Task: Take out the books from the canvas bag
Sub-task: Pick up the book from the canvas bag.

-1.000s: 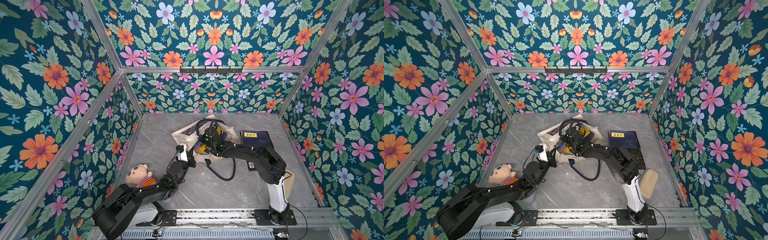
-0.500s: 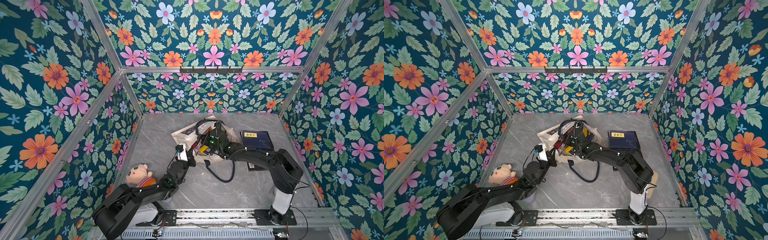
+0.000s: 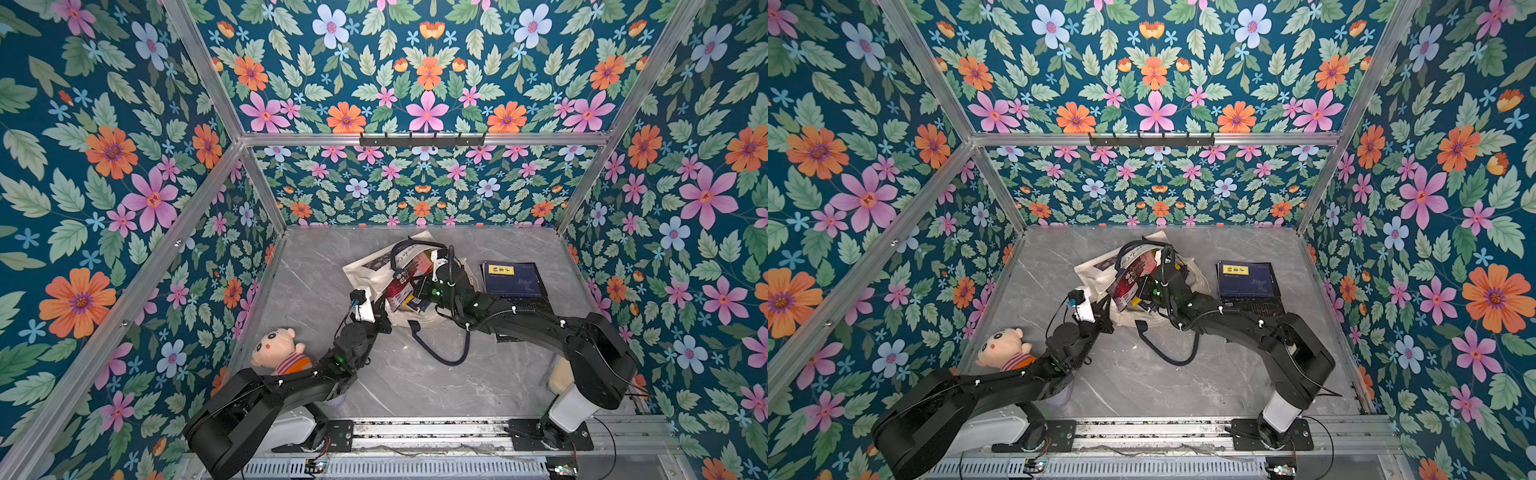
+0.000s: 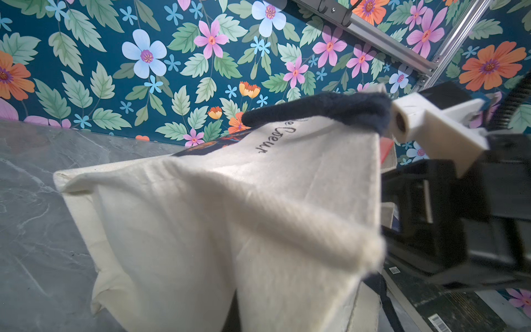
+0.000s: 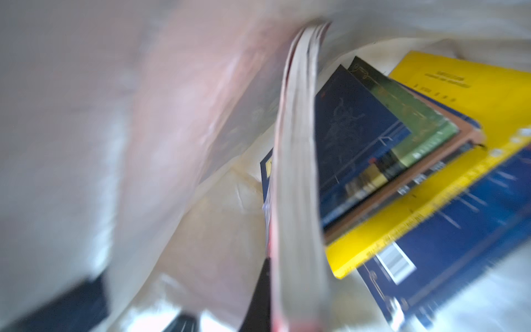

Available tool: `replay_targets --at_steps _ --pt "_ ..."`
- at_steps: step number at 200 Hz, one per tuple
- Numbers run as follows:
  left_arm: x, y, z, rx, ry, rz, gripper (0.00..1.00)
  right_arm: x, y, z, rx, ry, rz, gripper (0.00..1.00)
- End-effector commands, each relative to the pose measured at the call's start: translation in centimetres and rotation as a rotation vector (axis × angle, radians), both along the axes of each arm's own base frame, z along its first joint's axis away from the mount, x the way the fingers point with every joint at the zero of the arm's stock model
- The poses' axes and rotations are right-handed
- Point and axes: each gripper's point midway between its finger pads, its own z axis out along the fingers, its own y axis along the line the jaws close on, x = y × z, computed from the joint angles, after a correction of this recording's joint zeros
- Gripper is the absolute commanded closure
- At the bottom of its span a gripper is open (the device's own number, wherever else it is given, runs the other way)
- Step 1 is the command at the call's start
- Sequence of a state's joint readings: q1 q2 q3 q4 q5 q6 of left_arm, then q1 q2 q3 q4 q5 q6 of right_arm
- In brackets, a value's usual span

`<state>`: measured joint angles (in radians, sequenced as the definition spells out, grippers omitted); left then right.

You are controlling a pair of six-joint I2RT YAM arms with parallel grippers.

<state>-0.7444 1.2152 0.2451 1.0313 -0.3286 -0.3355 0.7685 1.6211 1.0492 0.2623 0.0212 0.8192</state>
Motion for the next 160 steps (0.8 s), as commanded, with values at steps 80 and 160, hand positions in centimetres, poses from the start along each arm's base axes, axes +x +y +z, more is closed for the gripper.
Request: replay_targets --at_steps 80,160 --pt "0.5 0.7 1.4 -0.033 -0.039 0.053 1.0 -2.7 -4.7 3.0 -0.082 -0.116 -0.039 1.0" --pt "0.7 0.6 1.2 -0.029 -0.031 0.053 1.0 -6.2 -9.7 6.8 -0.064 -0.168 -0.104 1.0"
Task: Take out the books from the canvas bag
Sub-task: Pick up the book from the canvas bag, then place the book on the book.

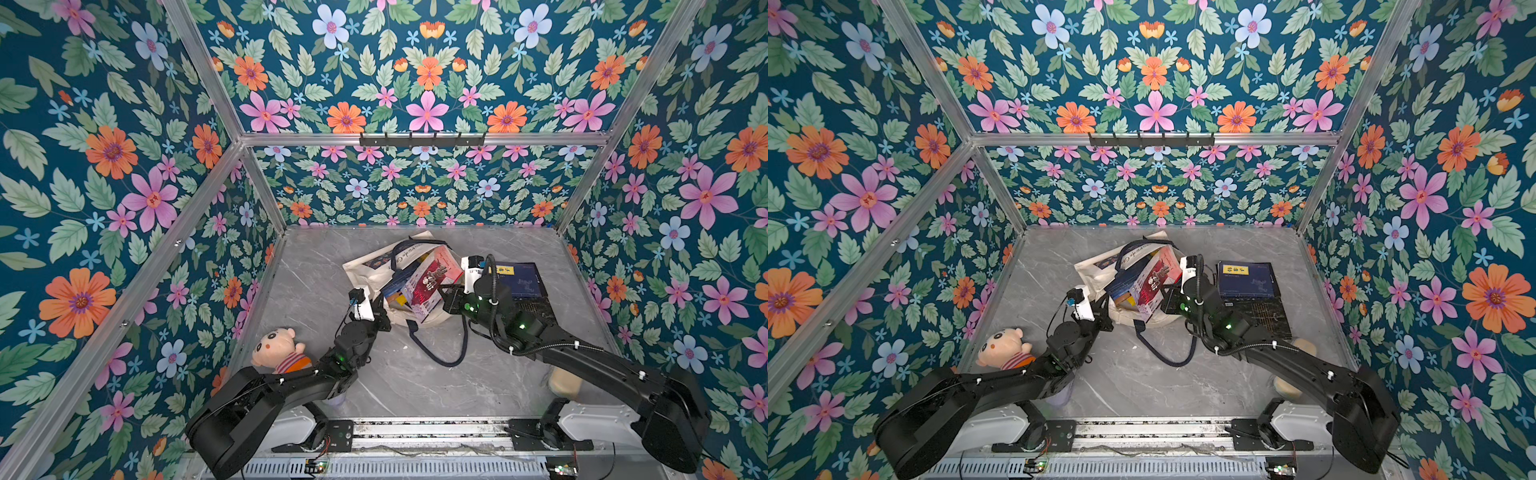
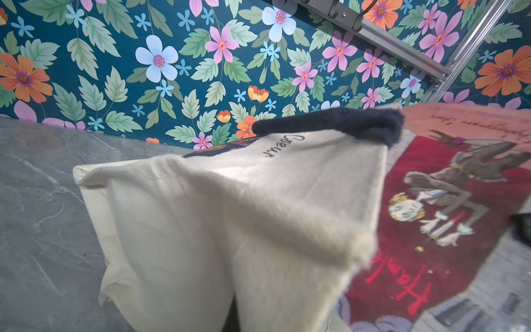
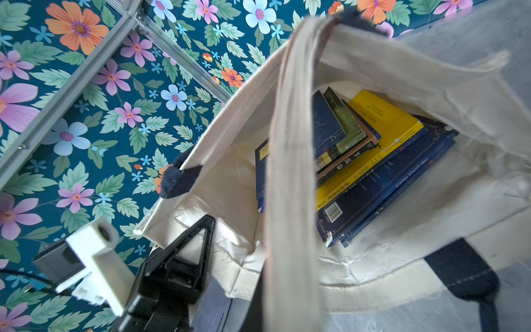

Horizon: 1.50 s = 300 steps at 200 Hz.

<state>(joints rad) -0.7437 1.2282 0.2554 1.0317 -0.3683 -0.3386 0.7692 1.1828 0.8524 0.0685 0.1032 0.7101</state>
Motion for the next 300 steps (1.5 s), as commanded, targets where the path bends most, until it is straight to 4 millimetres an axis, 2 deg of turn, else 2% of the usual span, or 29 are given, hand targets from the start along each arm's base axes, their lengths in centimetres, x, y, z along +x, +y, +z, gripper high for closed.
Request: replay_targets --at_steps 1,28,50,68,93,126,180,247,300 --pt "0.2 0.1 1.1 -0.028 -0.033 0.012 1.0 -0.3 -2.1 1.7 0.006 -0.049 -0.069 1.0" --pt "0.2 0.1 1.2 -0.028 -0.033 0.011 1.0 -1.3 -5.3 2.6 -0.006 -0.083 -0.157 1.0" --pt "0.2 0.0 1.1 -0.03 -0.032 0.01 1.0 -1.6 -8.7 2.4 -0.048 -0.084 -0.275 1.0" --pt "0.2 0.0 1.2 -0.029 -0.033 0.008 1.0 -1.3 -12.0 1.3 -0.062 -0.039 -0.376 1.0" --pt "0.2 0.0 1.2 -0.029 -0.032 0.008 1.0 -1.2 -15.8 -1.1 0.012 0.055 -0.473 1.0" --pt "0.2 0.0 1.1 -0.028 -0.03 0.007 1.0 -1.6 -19.5 -3.3 0.073 0.121 -0.573 1.0" --pt "0.2 -0.1 1.0 -0.027 -0.028 0.004 1.0 -1.9 -23.4 -7.3 0.154 0.208 -0.684 1.0" --pt "0.3 -0.2 0.9 -0.027 -0.024 0.002 1.0 -0.7 -24.2 -10.5 0.211 0.285 -0.706 1.0" --pt "0.3 -0.3 0.8 -0.026 -0.022 -0.002 1.0 -1.9 -26.4 -13.9 0.182 0.398 -0.838 1.0"
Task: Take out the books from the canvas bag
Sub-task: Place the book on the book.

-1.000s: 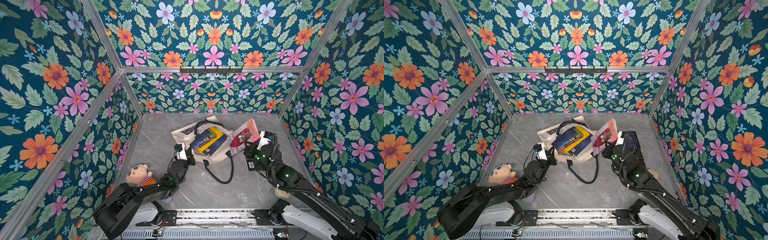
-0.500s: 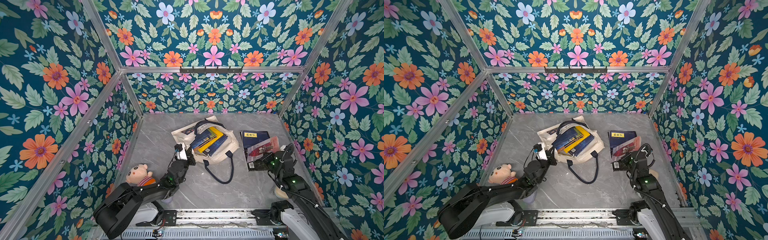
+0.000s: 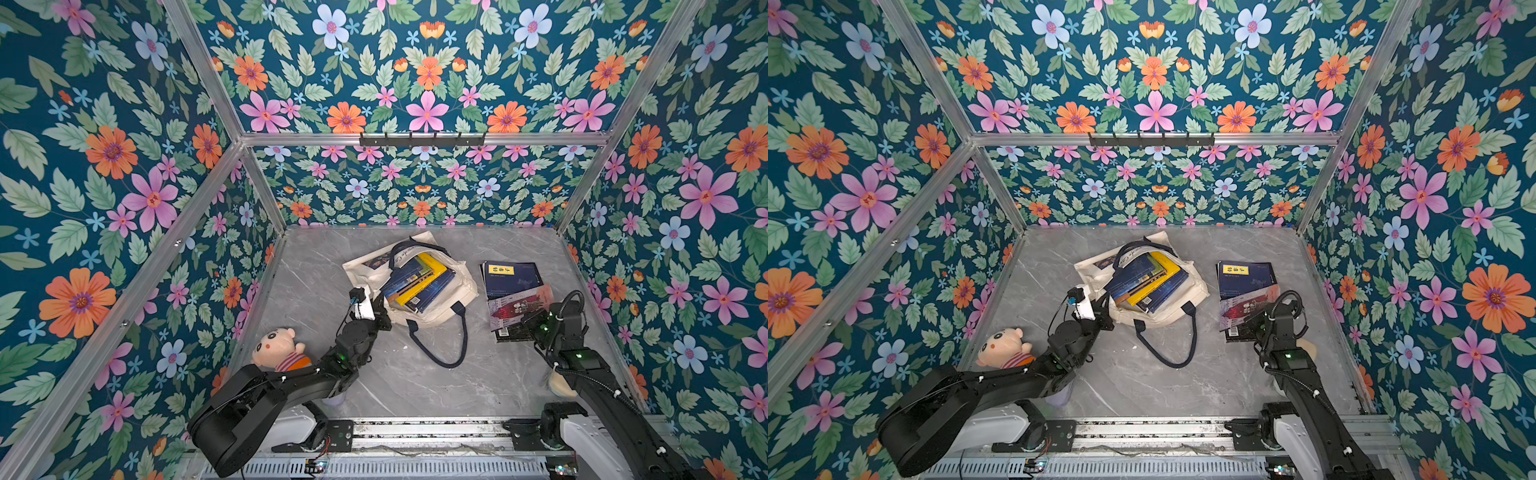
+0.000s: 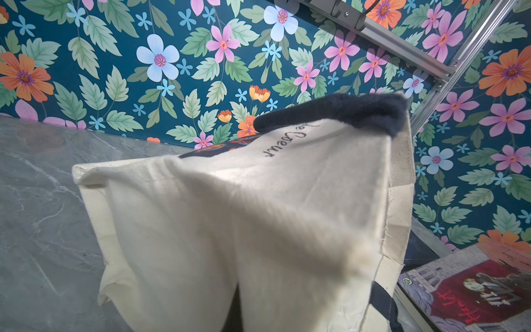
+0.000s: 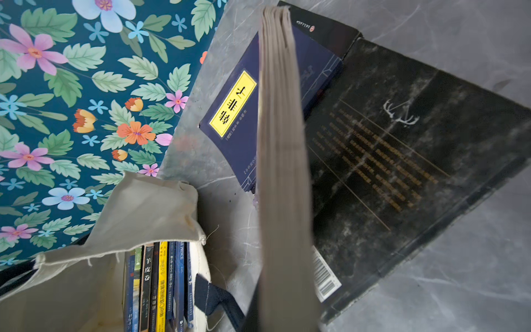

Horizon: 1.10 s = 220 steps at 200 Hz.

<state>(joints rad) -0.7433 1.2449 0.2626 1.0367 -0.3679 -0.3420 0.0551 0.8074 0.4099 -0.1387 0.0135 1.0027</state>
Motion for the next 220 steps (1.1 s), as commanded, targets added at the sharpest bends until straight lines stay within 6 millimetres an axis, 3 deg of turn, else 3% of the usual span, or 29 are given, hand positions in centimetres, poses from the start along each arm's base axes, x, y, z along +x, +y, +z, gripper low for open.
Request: replay_targets --at_steps 1,42,135,190,220 --pt "0.1 -0.1 1.0 -0.027 -0.027 -0.003 1.0 -0.3 -1.2 -1.0 0.007 0.041 -0.073 1.0" --pt "0.1 -0.2 1.0 -0.029 -0.025 -0.004 1.0 0.0 -2.1 -3.3 0.104 0.114 -0.087 1.0" --pt "0.1 -0.1 0.9 -0.028 -0.026 -0.002 1.0 0.0 -2.3 -4.9 0.087 0.214 -0.072 1.0" --pt "0.1 0.0 1.1 -0.031 -0.03 -0.001 1.0 -0.3 -2.4 -4.9 0.081 0.248 -0.073 0.86" --pt "0.1 0.0 1.1 -0.03 -0.029 0.0 1.0 -0.6 -2.6 -4.9 0.077 0.261 -0.075 0.72"
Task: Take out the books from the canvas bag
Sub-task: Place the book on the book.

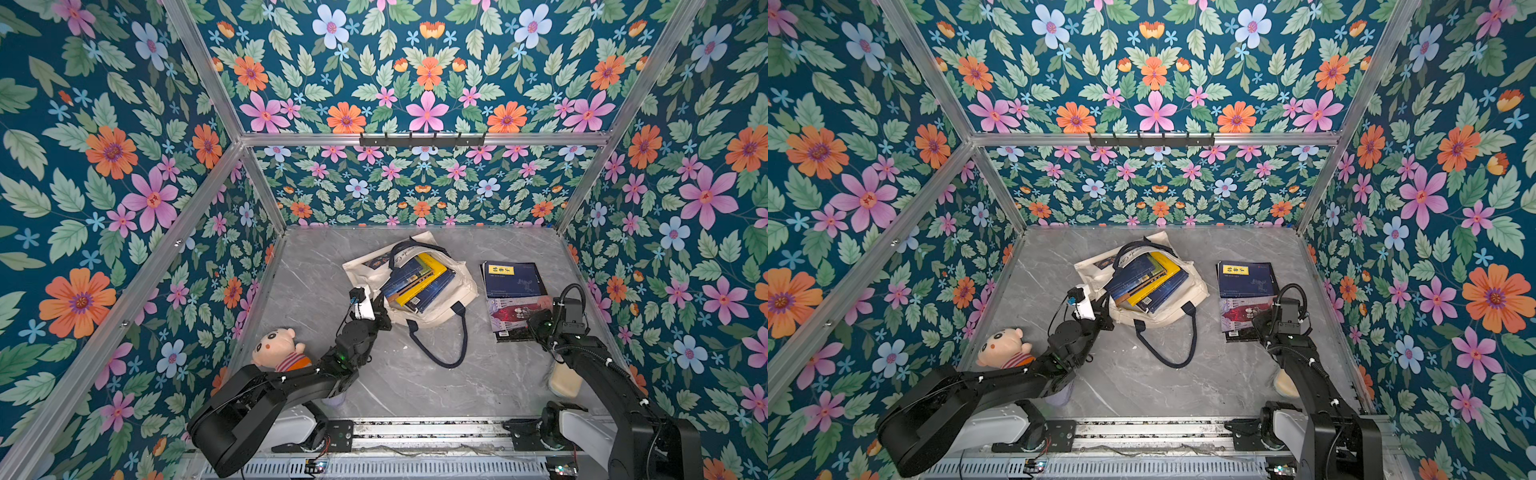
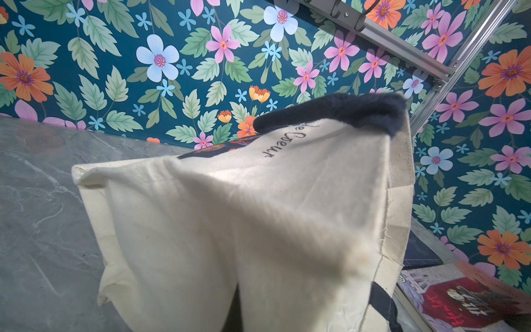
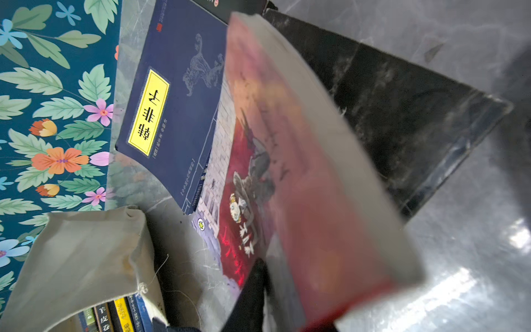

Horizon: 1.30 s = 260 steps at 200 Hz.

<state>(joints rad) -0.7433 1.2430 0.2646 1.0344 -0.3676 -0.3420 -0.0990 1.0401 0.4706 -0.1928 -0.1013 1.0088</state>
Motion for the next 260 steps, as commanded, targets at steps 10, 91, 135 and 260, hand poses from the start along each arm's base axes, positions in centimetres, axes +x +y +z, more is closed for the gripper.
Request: replay_targets --at_steps 10,91,135,260 --pt "0.1 0.0 1.0 -0.028 -0.028 0.0 1.0 -0.7 -0.1 -0.4 -0.006 0.039 0.004 0.69" --pt "0.1 0.0 1.0 -0.029 -0.028 0.002 1.0 -0.9 -0.5 -0.2 0.011 0.056 0.001 0.3" --pt "0.0 0.0 1.2 -0.029 -0.034 0.0 1.0 0.0 0.5 1.9 0.023 -0.04 0.067 0.24" --pt "-1.0 -1.2 1.7 -0.011 -0.076 -0.099 1.0 2.4 14.3 11.0 -0.12 -0.339 0.446 0.24"
